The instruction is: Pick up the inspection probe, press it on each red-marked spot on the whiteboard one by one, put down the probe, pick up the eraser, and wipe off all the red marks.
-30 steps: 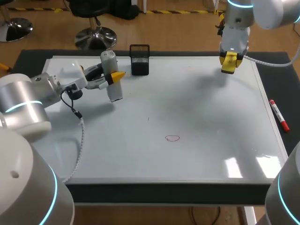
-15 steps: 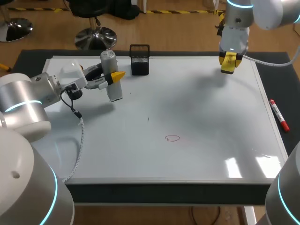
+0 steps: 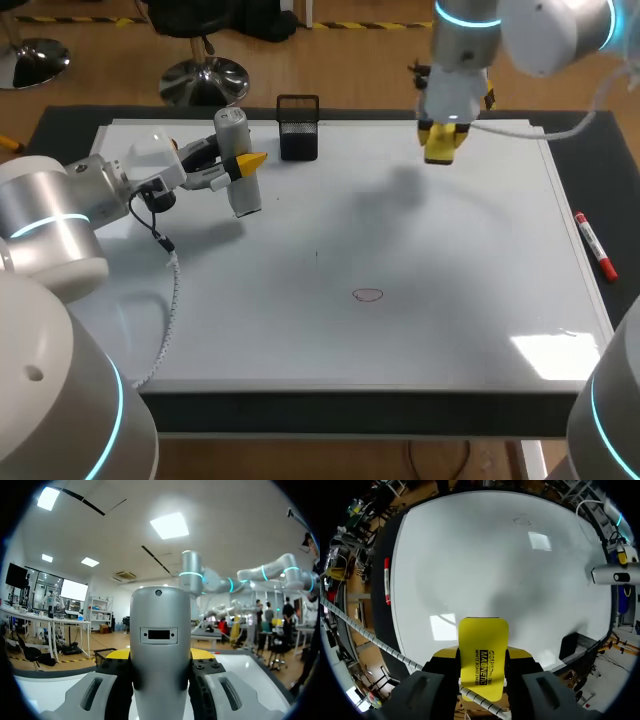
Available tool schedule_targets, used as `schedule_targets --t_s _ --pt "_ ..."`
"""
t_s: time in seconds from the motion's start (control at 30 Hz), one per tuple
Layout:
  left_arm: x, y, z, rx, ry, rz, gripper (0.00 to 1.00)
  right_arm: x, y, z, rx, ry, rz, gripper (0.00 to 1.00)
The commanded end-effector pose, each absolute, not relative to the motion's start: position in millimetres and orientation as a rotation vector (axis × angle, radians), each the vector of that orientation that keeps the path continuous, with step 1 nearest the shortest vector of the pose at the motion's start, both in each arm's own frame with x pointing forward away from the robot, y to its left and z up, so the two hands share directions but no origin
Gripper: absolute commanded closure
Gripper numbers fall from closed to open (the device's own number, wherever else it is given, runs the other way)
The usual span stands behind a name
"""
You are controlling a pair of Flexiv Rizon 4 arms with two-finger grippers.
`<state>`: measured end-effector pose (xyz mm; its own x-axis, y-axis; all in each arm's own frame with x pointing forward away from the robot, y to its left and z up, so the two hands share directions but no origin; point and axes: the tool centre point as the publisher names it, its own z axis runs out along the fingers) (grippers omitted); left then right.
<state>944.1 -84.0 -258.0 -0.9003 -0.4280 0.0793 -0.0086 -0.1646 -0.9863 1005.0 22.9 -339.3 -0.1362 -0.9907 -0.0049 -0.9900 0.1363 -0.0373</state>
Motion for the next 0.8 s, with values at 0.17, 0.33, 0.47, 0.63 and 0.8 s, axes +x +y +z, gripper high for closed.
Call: schedule_targets --t_s 0.17,0.33,0.47,0.63,0.8 --pt "944.3 -84.9 -257.8 -0.501 1.817 -2.145 1.0 945.8 67.0 -338.5 -2.004 2.302 -0.046 1.0" --pt "944.3 -84.9 -257.8 -0.501 1.817 -2.145 1.0 917.0 92.5 -339.9 -2.024 2.301 -0.038 1.0" --pt "944.3 -84.9 -257.8 -0.501 1.817 -2.145 1.0 899.4 111.3 -341.1 -2.02 2.323 -0.025 1.0" --pt "944.3 -84.9 -257.8 -0.501 1.817 -2.145 1.0 882.2 136.8 -343.1 -2.053 2.309 -0.003 1.0" --pt "944.3 -84.9 -257.8 -0.501 1.817 -2.145 1.0 869.1 156.2 -345.5 -2.067 2.312 -0.003 1.0"
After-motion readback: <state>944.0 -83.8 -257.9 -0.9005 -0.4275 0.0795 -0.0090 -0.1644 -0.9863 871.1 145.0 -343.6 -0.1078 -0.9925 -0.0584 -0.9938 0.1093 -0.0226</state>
